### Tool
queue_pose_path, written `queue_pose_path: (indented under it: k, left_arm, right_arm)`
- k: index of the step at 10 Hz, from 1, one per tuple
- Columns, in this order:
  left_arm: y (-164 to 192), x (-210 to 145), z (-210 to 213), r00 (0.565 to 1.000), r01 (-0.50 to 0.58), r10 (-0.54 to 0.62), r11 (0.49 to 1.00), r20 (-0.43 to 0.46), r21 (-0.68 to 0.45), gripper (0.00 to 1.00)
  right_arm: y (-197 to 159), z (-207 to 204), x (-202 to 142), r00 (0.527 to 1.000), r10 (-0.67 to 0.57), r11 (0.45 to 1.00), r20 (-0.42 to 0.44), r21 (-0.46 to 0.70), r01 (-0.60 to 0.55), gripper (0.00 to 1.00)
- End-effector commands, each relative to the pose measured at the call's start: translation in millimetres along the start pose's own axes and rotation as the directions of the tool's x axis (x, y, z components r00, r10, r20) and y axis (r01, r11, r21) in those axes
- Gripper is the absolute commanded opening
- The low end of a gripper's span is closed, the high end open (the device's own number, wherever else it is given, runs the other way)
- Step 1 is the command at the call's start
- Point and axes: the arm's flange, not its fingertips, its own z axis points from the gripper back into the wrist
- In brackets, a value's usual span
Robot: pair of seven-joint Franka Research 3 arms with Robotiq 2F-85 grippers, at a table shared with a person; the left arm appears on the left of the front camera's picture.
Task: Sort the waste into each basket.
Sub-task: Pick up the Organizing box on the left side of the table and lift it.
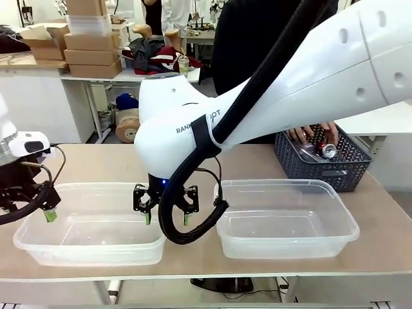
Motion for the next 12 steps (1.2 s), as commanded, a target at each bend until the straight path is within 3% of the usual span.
queue_pose_path:
  k: [1, 2, 3, 4, 5, 6, 7, 8, 12]
  left_arm:
    - [3.8, -14.4, -12.7, 1.0, -0.017, 0.017, 1.0, -0.007, -0.025, 1.0]
    - [3.7, -13.2, -14.7, 0.999, -0.035, 0.034, 0.999, -0.024, -0.017, 0.4]
    - [3.0, -13.5, -14.6, 0.999, -0.031, 0.03, 0.999, -0.015, -0.026, 0.4]
    - [2.4, -13.6, -13.5, 1.0, -0.028, 0.028, 0.999, -0.012, -0.024, 0.0]
    - [3.2, -12.6, -14.7, 0.999, -0.042, 0.042, 0.999, -0.033, -0.001, 0.35]
    - [4.9, -12.6, -15.3, 0.999, -0.039, 0.038, 0.999, -0.035, -0.017, 0.0]
    - [6.5, -12.4, -14.9, 0.998, -0.052, 0.051, 0.998, -0.028, -0.021, 0.0]
    - [7.6, -12.5, -13.7, 0.998, -0.055, 0.055, 0.998, -0.02, -0.032, 0.0]
    - [9.9, -12.7, -8.1, 0.997, -0.082, 0.081, 0.994, -0.009, -0.068, 0.0]
  right_arm:
    - [10.2, 4.7, 2.6, 0.998, -0.048, 0.997, 0.045, -0.053, 0.051, 0.9]
    - [8.8, 5.9, 1.8, 0.995, -0.059, 0.99, 0.085, -0.123, 0.069, 0.36]
    - [11.2, 7.1, -0.6, 0.994, -0.022, 0.994, 0.109, -0.102, 0.034, 0.32]
    - [12.9, 8.3, -2.3, 0.99, -0.03, 0.995, 0.135, -0.091, 0.042, 0.0]
    - [12.4, 7.7, -3.4, 0.983, -0.027, 0.994, 0.183, -0.103, 0.047, 0.0]
    - [12.4, 4.6, -5.0, 0.985, -0.017, 0.996, 0.173, -0.078, 0.031, 0.0]
    - [11.1, 1.3, -5.0, 0.985, -0.025, 0.996, 0.168, -0.076, 0.038, 0.12]
    - [9.8, -0.5, -4.8, 0.986, -0.021, 0.997, 0.163, -0.069, 0.032, 0.02]
    - [2.1, -3.4, -5.3, 0.988, -0.019, 0.998, 0.153, -0.057, 0.028, 0.0]
